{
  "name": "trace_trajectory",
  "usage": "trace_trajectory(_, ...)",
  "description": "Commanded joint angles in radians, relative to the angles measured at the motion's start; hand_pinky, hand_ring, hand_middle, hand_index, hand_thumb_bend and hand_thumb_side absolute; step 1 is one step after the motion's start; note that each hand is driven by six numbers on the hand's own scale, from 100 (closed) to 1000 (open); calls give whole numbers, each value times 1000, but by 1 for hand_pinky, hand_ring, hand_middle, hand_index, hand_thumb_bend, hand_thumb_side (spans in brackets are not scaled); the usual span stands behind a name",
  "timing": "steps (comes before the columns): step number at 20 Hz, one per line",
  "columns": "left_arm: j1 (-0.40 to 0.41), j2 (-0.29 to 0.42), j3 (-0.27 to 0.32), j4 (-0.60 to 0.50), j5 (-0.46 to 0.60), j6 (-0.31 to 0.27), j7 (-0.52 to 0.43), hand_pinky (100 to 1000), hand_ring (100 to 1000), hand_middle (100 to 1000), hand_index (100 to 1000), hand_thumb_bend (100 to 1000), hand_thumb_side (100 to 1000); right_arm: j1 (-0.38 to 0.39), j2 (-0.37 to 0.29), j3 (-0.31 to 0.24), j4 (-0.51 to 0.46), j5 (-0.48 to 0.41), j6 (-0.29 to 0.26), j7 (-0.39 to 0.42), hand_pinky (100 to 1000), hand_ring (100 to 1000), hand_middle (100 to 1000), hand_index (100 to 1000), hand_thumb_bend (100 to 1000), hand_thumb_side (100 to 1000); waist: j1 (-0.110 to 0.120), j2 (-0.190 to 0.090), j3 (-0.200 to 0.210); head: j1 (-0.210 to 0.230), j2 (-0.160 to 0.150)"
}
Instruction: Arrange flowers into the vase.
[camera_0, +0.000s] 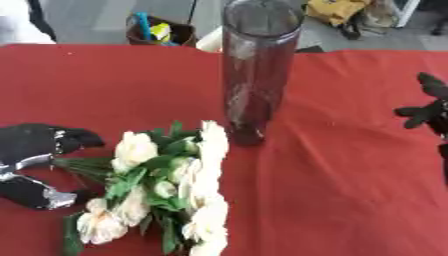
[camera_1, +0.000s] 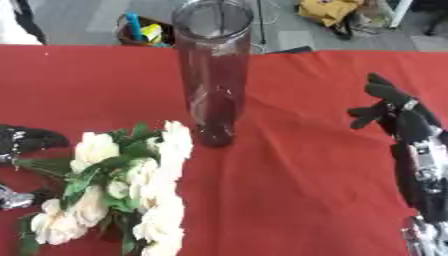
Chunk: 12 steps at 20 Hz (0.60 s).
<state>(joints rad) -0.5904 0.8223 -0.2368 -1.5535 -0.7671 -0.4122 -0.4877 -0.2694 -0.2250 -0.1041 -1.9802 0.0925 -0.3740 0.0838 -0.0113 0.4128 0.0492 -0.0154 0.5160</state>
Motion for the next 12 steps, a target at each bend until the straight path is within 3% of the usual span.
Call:
trace_trajectory(1, -20, 14, -3, 0, 6, -3, -14, 690, 830, 887, 1000, 391, 892, -5, -9, -2, -20, -7, -1, 3, 710, 984, 464, 829, 100, 1000, 3, -19, -1, 5, -14)
trace_trajectory(12, -48, -14, -15, 50, 9, -3, -26, 593, 665, 781, 977, 329, 881, -1, -4, 0, -20, -10, -1, 9, 712, 987, 462, 829, 100, 1000, 3, -16, -10, 10, -19)
